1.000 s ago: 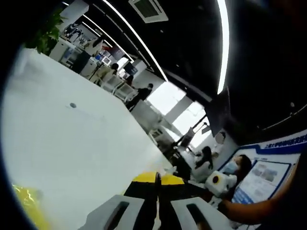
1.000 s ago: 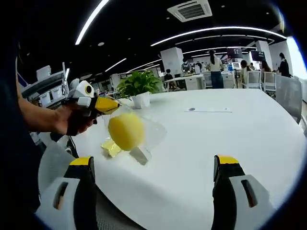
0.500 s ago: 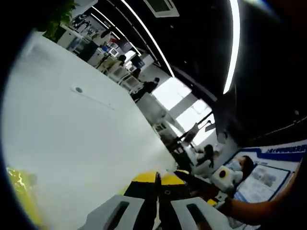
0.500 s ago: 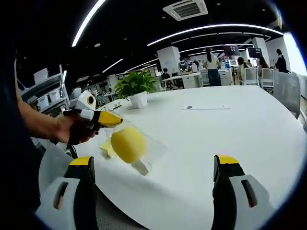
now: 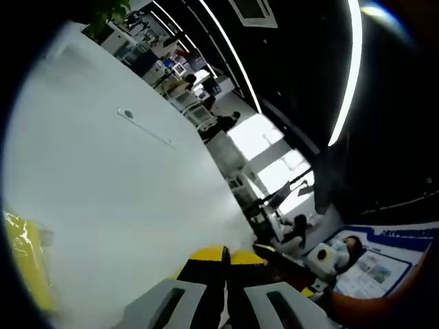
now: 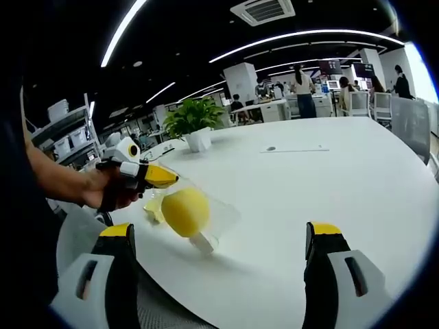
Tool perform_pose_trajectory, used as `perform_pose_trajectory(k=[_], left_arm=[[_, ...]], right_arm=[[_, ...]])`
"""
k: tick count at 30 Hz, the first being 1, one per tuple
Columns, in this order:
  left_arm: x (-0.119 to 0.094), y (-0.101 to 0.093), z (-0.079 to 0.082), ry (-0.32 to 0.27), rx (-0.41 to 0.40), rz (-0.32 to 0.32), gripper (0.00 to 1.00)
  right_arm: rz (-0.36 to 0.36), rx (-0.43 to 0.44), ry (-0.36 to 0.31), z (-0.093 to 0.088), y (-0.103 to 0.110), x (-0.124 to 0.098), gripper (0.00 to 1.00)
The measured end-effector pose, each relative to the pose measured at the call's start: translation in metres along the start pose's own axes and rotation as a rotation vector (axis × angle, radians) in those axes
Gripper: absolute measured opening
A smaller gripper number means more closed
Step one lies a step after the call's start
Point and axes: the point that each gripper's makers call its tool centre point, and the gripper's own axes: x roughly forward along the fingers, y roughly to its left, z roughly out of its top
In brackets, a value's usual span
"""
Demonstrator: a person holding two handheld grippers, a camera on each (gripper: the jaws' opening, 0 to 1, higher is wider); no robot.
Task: Compare the silicone blocks by pressing each to a similar depth, holding the contact briefly, and releasing to observe deformation and rebound differences across the visible hardness samples.
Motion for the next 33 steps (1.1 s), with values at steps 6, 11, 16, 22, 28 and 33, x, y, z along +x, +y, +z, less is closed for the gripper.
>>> perform_pose_trajectory(k=[6, 11, 16, 22, 28, 33], left_arm=[[0.004, 0.029, 0.010, -0.044, -0.034, 0.096, 0.00], [0.007, 0.053, 0.014, -0.058, -0.055, 0.175, 0.00], [0.009, 0.065, 0.015, -0.052, -0.029, 0.205, 0.00], [0.009, 0.088, 0.012, -0.028, 0.017, 0.274, 0.00], [0.013, 0.103, 0.009, -0.012, 0.013, 0.295, 0.00], [0.014, 0.116, 0.008, 0.003, 0.025, 0.320, 0.00]], right_arm=[[0.003, 0.005, 0.006, -0.002, 0.000, 0.001, 0.96], [0.009, 0.018, 0.012, -0.005, 0.000, 0.001, 0.96], [0.004, 0.022, 0.010, -0.003, -0.002, 0.000, 0.96], [-0.004, 0.030, 0.013, -0.007, -0.004, -0.001, 0.96], [-0.005, 0.040, 0.022, -0.011, -0.005, -0.001, 0.96], [-0.010, 0.044, 0.022, -0.011, -0.006, -0.001, 0.96]])
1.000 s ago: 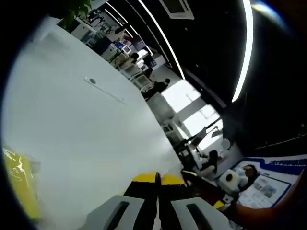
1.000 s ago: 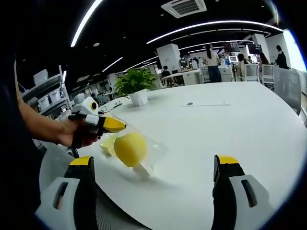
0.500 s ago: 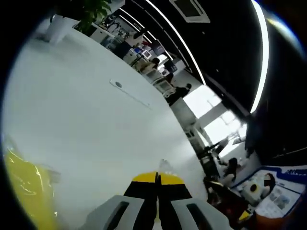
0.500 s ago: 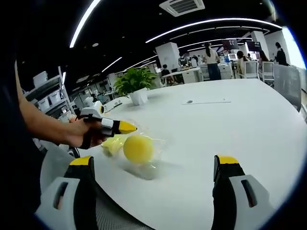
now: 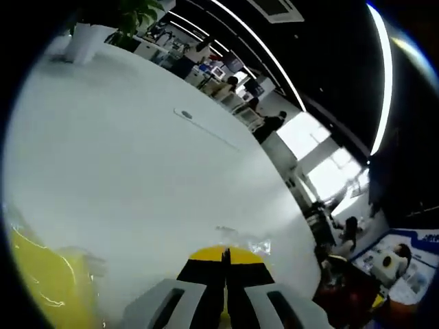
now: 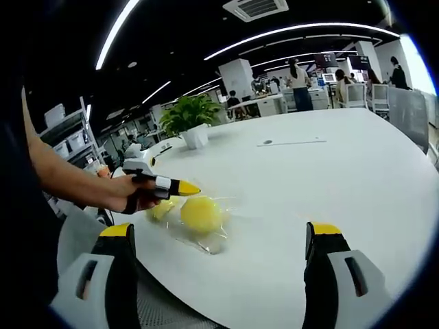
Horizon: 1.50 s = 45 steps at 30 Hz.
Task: Compare the silicone blocks by pressing each to a similar depth, holding the contact briefly, and releasing to observe deformation and rebound differences across the visible hardness samples.
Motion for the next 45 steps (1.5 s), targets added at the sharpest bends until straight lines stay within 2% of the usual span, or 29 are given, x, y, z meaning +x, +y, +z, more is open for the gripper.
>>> perform_pose_trajectory(k=[6, 10, 15, 19, 25, 31, 38, 41, 45], left_arm=[[0.002, 0.008, -0.002, 0.033, 0.068, 0.016, 0.00], [0.005, 0.014, -0.003, 0.045, 0.070, 0.032, 0.00], [0.011, 0.012, -0.004, 0.055, 0.090, 0.033, 0.00], [0.012, 0.019, -0.008, 0.068, 0.064, 0.058, 0.00], [0.012, 0.020, -0.010, 0.079, 0.112, 0.076, 0.00], [0.015, 0.026, -0.011, 0.092, 0.112, 0.092, 0.00], [0.016, 0.026, -0.012, 0.096, 0.185, 0.106, 0.00], [0.015, 0.028, -0.011, 0.106, 0.171, 0.113, 0.00], [0.016, 0.029, -0.010, 0.111, 0.204, 0.112, 0.03]], right_arm=[[0.001, 0.003, 0.004, -0.001, -0.001, 0.003, 0.96], [0.002, 0.009, 0.005, -0.001, -0.001, 0.005, 0.96], [0.000, 0.015, 0.005, -0.003, -0.002, 0.007, 0.96], [0.001, 0.015, 0.008, -0.002, -0.002, 0.007, 0.96], [0.009, 0.001, 0.003, -0.001, -0.003, 0.007, 0.96], [0.013, 0.008, 0.008, -0.002, -0.003, 0.008, 0.96], [0.015, 0.014, 0.011, -0.004, -0.005, 0.007, 0.96], [0.015, 0.013, 0.013, -0.003, -0.005, 0.006, 0.96], [0.017, 0.015, 0.013, -0.002, -0.004, 0.007, 0.96]])
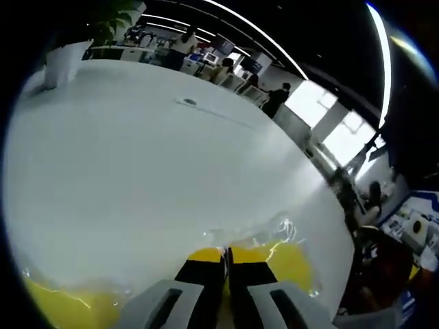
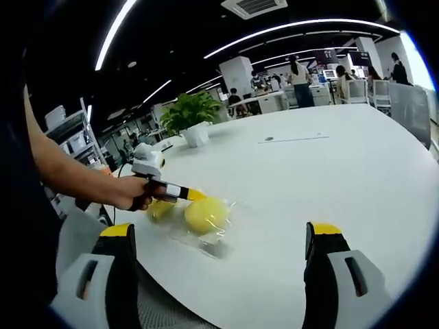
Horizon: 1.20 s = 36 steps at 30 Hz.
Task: Compare the silicone blocks by pressing each to a similar depth, holding the contact briefly, and releasing to observe deformation and rebound differences across the visible hardness samples.
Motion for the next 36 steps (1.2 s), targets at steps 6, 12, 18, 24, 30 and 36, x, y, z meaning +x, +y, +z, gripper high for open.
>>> perform_pose_trajectory(k=[6, 12, 18, 24, 30, 36], left_arm=[[-0.009, -0.006, 0.016, -0.067, 0.033, -0.028, 0.45], [-0.035, -0.019, 0.055, -0.207, 0.127, -0.107, 0.77], [-0.092, -0.031, 0.081, -0.266, 0.331, -0.207, 1.00], [-0.156, 0.005, 0.092, -0.319, 0.377, -0.132, 1.00], [-0.209, 0.048, 0.080, -0.307, 0.450, -0.019, 1.00], [-0.242, 0.071, 0.048, -0.301, 0.460, 0.019, 1.00]], right_arm=[[0.007, -0.005, -0.004, 0.003, 0.004, 0.003, 0.96], [-0.008, -0.028, -0.004, 0.006, 0.002, 0.004, 0.96], [-0.014, -0.087, 0.009, 0.017, -0.001, 0.010, 0.96], [-0.001, -0.154, -0.029, 0.031, 0.004, 0.014, 0.96], [0.007, -0.204, 0.029, 0.025, 0.009, 0.022, 0.96], [0.057, -0.264, 0.028, 0.022, 0.026, 0.031, 0.96]])
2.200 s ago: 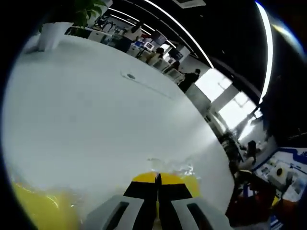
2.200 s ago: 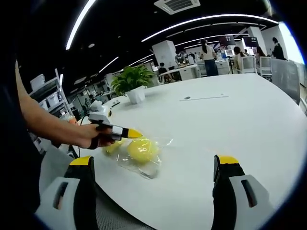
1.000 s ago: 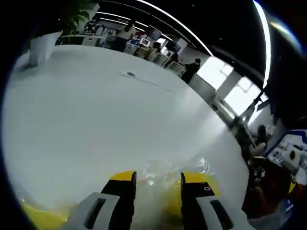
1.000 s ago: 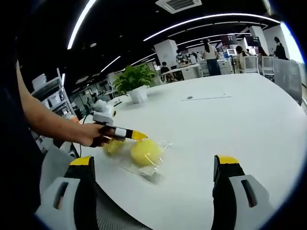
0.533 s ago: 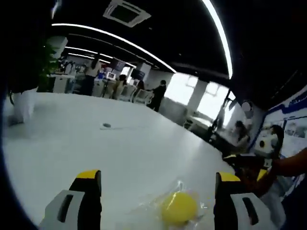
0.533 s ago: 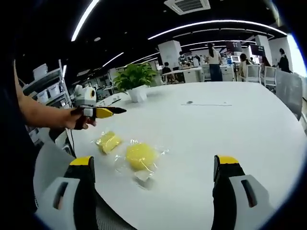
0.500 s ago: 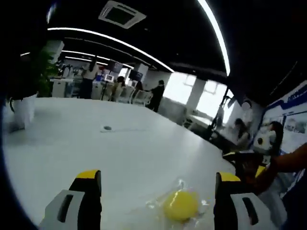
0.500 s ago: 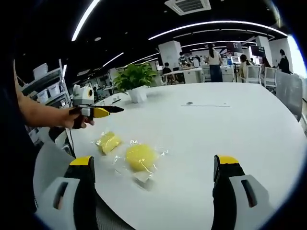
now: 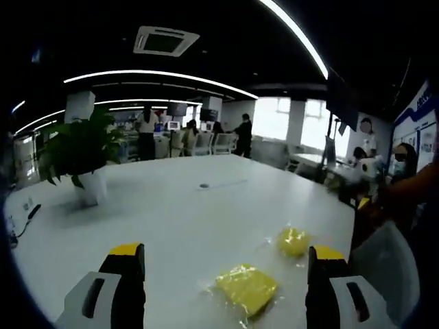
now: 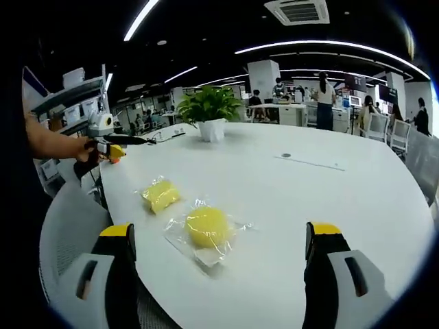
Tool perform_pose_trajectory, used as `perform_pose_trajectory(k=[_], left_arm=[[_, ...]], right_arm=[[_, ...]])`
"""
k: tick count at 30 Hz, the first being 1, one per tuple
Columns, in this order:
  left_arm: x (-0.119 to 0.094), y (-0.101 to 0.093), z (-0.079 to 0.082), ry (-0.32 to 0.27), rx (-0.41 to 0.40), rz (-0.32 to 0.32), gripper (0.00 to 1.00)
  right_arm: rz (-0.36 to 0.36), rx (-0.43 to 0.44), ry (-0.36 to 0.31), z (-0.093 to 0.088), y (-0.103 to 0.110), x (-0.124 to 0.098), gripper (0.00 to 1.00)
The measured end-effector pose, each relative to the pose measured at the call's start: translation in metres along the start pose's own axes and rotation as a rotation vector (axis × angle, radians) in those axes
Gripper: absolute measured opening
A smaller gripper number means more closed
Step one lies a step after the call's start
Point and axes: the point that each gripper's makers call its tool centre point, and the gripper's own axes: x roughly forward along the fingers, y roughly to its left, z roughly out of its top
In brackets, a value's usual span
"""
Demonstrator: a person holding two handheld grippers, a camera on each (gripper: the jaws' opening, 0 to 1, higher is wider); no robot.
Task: Compare the silicone blocks by pressing each to a similar depth, holding the contact briefly, and releasing to observe deformation and rebound differences across the visible hardness samples.
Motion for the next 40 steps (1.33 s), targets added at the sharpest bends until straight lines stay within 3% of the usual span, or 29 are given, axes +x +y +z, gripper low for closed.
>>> perform_pose_trajectory(k=[6, 11, 17, 24, 27, 40], left_arm=[[-0.029, 0.000, -0.027, 0.002, -0.022, 0.022, 1.00], [-0.043, 0.005, -0.037, 0.006, -0.050, 0.038, 1.00], [-0.052, 0.010, -0.035, 0.003, -0.094, 0.056, 1.00], [-0.051, 0.007, -0.022, -0.031, -0.103, 0.058, 1.00], [-0.049, 0.004, -0.022, -0.025, -0.095, 0.049, 1.00], [-0.051, 0.006, -0.022, -0.036, -0.113, 0.064, 1.00]], right_arm=[[0.009, -0.005, -0.006, -0.007, 0.008, 0.001, 0.96], [-0.026, 0.008, 0.013, -0.013, 0.007, -0.003, 0.96], [-0.062, 0.036, 0.050, -0.020, 0.005, -0.009, 0.96], [-0.076, 0.047, 0.039, -0.019, 0.007, -0.017, 0.96], [-0.092, 0.049, 0.012, -0.016, 0.007, -0.022, 0.96], [-0.088, 0.063, 0.018, -0.016, 0.007, -0.022, 0.96]])
